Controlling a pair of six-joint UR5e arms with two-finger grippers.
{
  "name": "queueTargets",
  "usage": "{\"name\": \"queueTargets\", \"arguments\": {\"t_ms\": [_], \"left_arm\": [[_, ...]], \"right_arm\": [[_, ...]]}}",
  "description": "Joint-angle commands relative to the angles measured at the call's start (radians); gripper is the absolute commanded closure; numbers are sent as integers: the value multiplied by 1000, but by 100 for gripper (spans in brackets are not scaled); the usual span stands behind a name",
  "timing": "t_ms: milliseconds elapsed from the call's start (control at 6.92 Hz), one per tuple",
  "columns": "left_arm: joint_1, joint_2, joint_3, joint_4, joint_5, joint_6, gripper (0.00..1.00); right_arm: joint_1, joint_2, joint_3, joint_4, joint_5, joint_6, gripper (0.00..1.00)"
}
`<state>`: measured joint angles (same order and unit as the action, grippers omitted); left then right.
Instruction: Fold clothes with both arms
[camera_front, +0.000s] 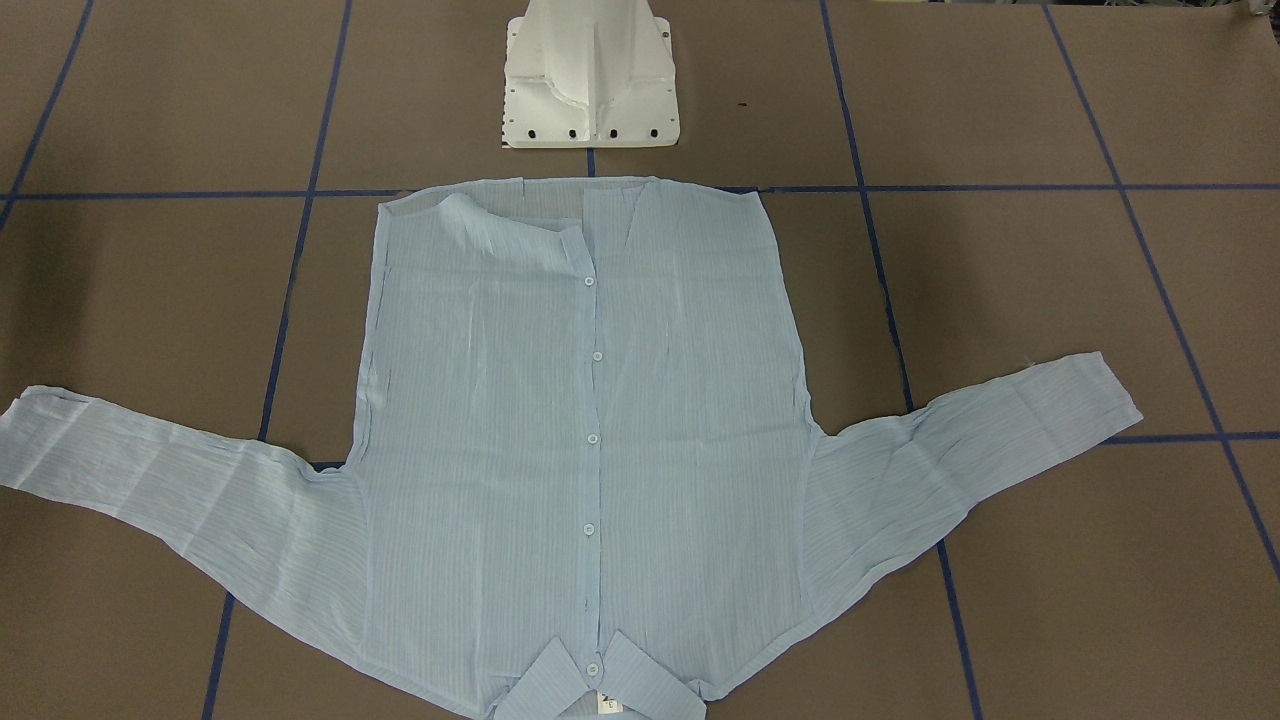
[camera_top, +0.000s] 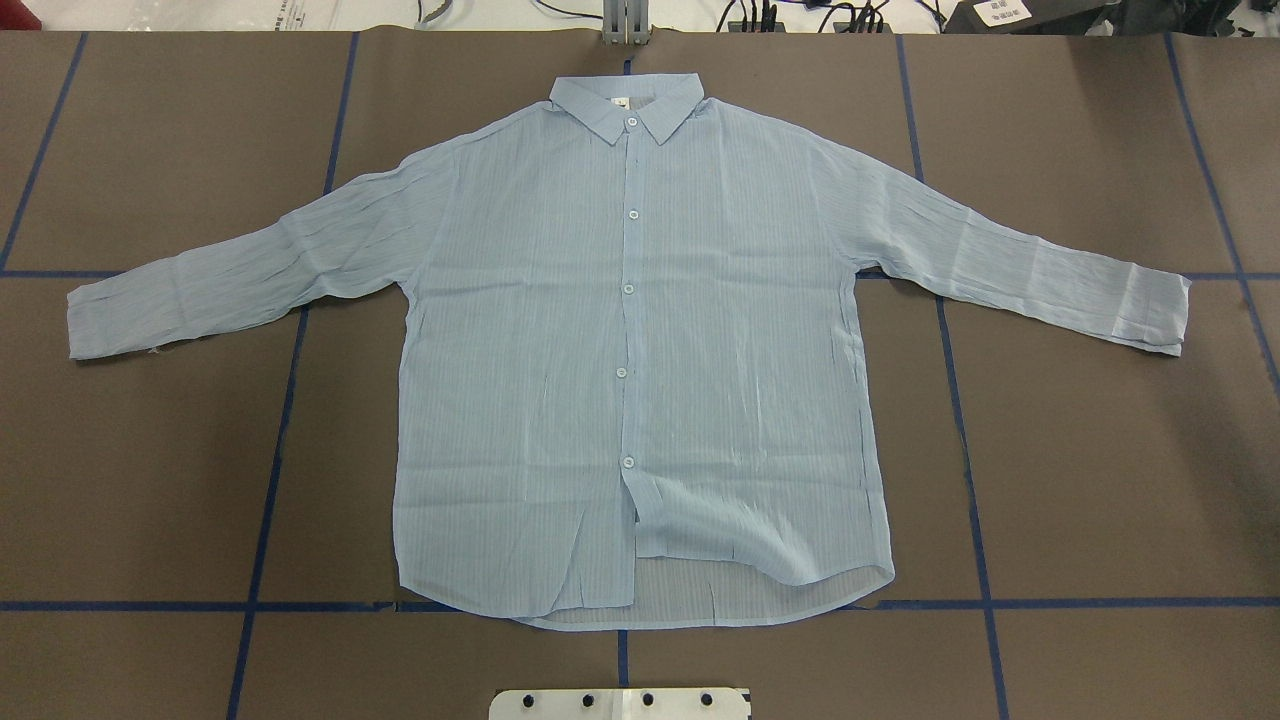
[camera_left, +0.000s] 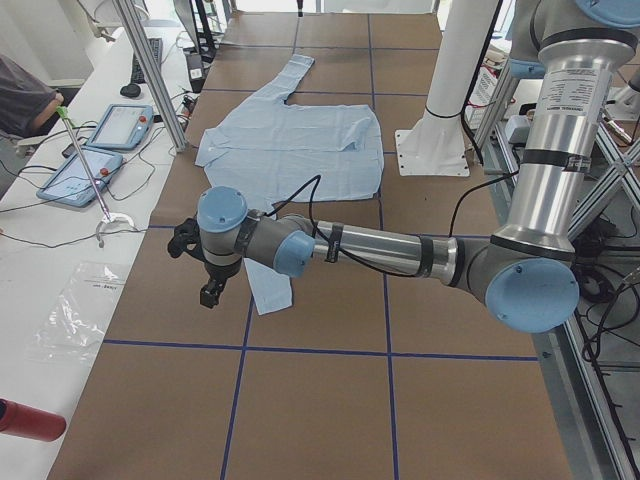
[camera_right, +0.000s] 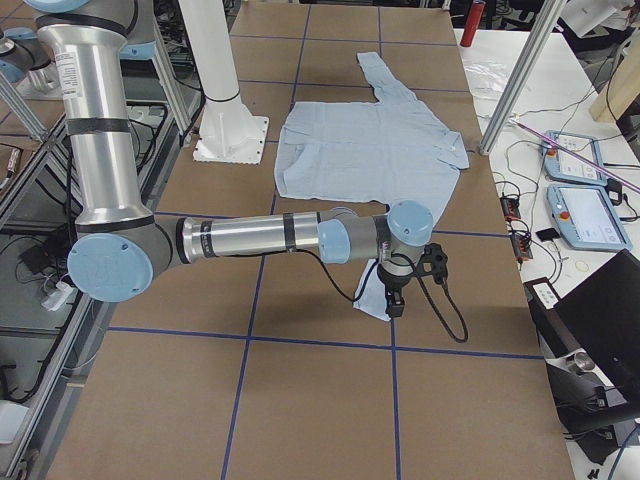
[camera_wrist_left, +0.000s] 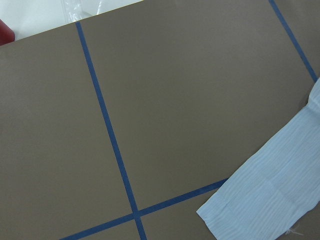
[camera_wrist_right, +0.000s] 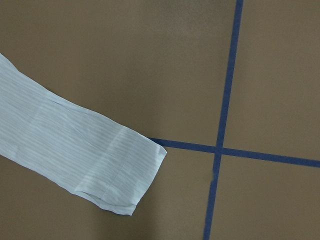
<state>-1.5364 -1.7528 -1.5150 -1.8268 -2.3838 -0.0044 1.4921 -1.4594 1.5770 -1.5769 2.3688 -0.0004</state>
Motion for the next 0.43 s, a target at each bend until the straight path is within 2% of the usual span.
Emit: {"name": "queueTargets", "arguments": {"t_ms": [0, 144, 289], "left_arm": [[-8, 10, -20, 6, 2, -16, 0], [-5, 38, -14, -6, -12, -14, 0], [-5, 70, -74, -6, -37, -14, 0]], "right_arm": [[14, 35, 7, -110, -14, -65, 0], [16, 34, 12, -106, -13, -59, 0], [10, 31, 2, -101, -14, -49, 0]]}}
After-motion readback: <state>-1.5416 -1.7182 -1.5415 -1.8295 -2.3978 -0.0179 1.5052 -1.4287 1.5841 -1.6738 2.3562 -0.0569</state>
